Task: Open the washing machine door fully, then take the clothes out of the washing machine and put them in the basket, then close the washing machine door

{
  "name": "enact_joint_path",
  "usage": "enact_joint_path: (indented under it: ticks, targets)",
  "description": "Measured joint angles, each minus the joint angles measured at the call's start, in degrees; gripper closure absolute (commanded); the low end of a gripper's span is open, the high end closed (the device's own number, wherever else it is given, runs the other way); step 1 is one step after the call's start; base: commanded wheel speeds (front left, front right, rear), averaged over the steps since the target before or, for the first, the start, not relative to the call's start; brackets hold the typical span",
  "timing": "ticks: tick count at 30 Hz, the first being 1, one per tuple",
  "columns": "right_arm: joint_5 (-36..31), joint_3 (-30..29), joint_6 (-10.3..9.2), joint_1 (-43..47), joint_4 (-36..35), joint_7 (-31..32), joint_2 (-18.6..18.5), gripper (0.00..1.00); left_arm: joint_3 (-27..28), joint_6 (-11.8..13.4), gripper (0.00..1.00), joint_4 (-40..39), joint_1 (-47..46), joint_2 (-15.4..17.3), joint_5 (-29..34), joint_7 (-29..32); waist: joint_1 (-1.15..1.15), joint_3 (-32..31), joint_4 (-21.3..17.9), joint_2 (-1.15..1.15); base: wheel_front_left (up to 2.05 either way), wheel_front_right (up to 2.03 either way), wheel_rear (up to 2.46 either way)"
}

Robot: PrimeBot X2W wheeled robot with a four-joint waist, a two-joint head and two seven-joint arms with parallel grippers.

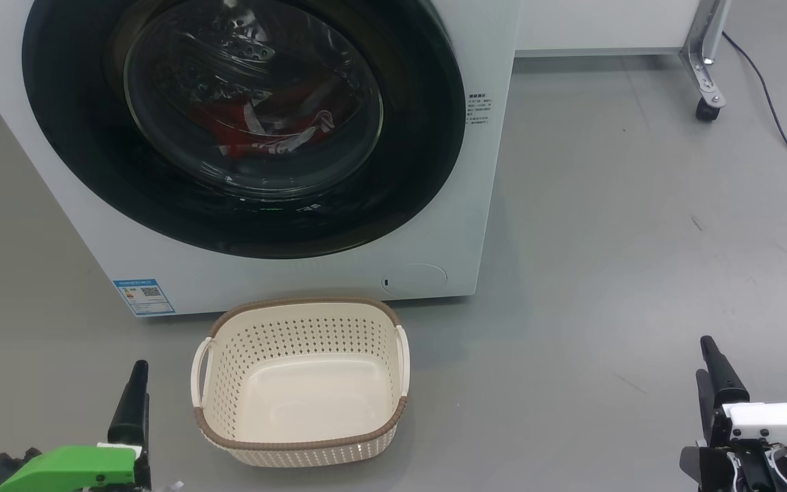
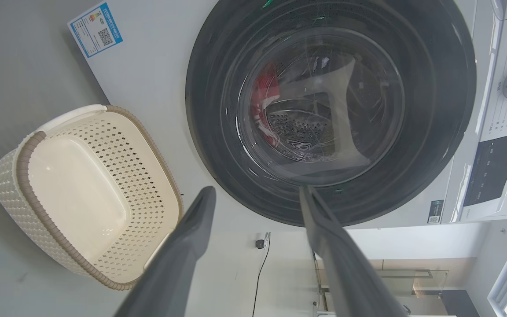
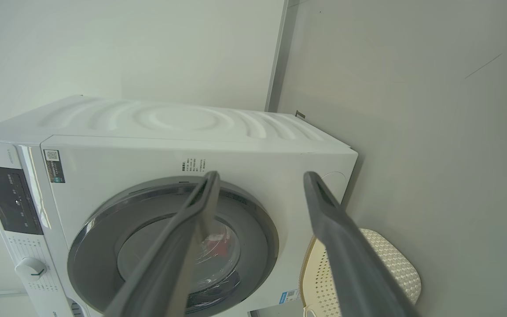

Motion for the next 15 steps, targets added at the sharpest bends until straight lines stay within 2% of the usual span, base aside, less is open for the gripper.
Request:
enact_joint_path:
  ticks: [6,15]
  targets:
    - [-3.4,1.1,0.00,0.0,0.0,-1.2,-1.1,0.00,-1.5,0.0,0.00,-0.3,-0.3,1.2,3.8,-1.1,0.00,0.0,0.0,0.00,0.00,0.00,0.00]
    - [-12.3,3.7,-0.59,-0.3,0.5,-3.6,-3.6,0.00,-4.3,0.0,0.00,-0.2,-0.5,3.8,14.0,-3.6,0.00,0.0,0.1,0.00,0.00,0.00,0.00]
